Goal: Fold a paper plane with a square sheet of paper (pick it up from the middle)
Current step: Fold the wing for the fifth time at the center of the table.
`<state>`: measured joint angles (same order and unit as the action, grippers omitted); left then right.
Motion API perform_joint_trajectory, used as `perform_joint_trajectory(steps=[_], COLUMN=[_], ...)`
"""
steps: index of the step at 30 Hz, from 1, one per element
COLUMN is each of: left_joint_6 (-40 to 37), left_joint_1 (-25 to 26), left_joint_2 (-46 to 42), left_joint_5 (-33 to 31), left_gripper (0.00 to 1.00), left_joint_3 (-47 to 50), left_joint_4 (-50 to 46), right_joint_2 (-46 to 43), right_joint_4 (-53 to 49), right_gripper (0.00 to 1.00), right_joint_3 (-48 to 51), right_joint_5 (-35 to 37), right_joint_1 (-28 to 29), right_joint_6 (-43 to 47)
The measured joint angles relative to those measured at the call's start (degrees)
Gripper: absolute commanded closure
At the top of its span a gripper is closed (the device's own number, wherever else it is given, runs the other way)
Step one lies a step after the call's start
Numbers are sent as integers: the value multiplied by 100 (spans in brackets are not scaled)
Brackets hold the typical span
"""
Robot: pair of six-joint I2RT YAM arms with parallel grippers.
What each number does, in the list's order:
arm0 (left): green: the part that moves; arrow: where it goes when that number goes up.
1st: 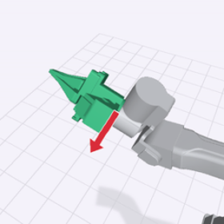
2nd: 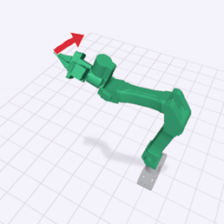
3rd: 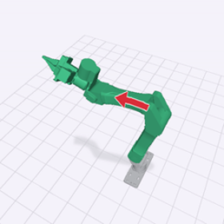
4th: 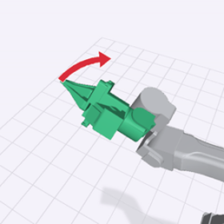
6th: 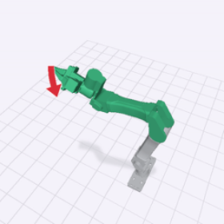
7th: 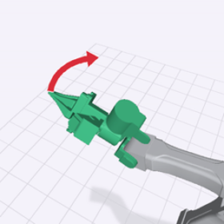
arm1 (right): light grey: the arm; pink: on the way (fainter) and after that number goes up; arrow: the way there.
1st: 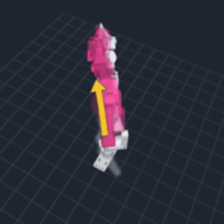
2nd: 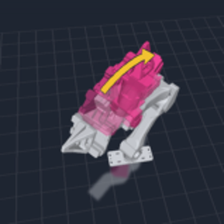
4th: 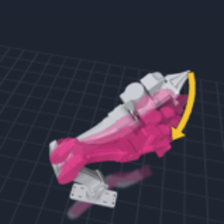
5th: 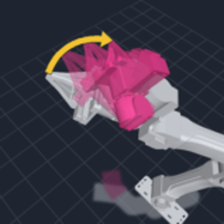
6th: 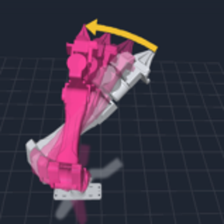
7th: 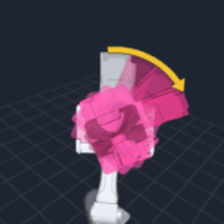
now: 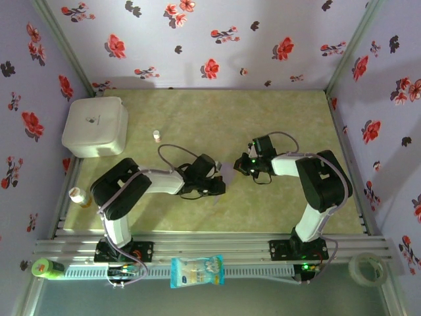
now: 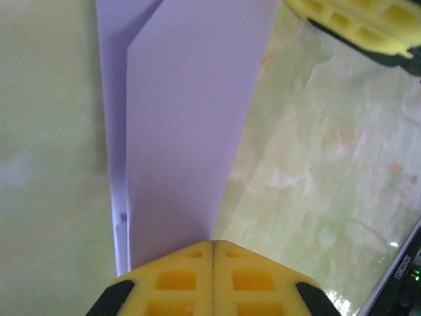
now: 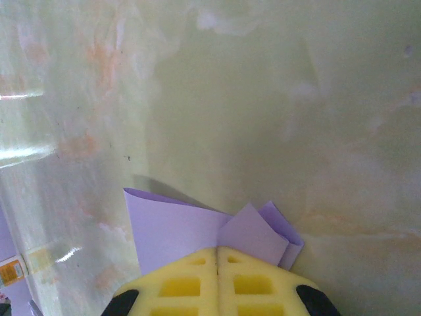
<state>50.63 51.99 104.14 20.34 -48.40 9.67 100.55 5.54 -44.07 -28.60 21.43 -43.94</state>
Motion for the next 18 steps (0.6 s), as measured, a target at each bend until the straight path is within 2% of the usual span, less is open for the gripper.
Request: perform_joint_trajectory(steps=[18], left_joint_6=[-4], left_joint_1=[208], left_joint_2=[-846], left_joint_5=[-133], left_gripper=[96], left_joint_3=[868], left_joint_4=[-258], right_joint_2=[0], right_joint_4=[-46], right_gripper=[100], right_joint_3=[0], right_joint_5=[-59], right_joint_1=[22], right_joint_6=[2])
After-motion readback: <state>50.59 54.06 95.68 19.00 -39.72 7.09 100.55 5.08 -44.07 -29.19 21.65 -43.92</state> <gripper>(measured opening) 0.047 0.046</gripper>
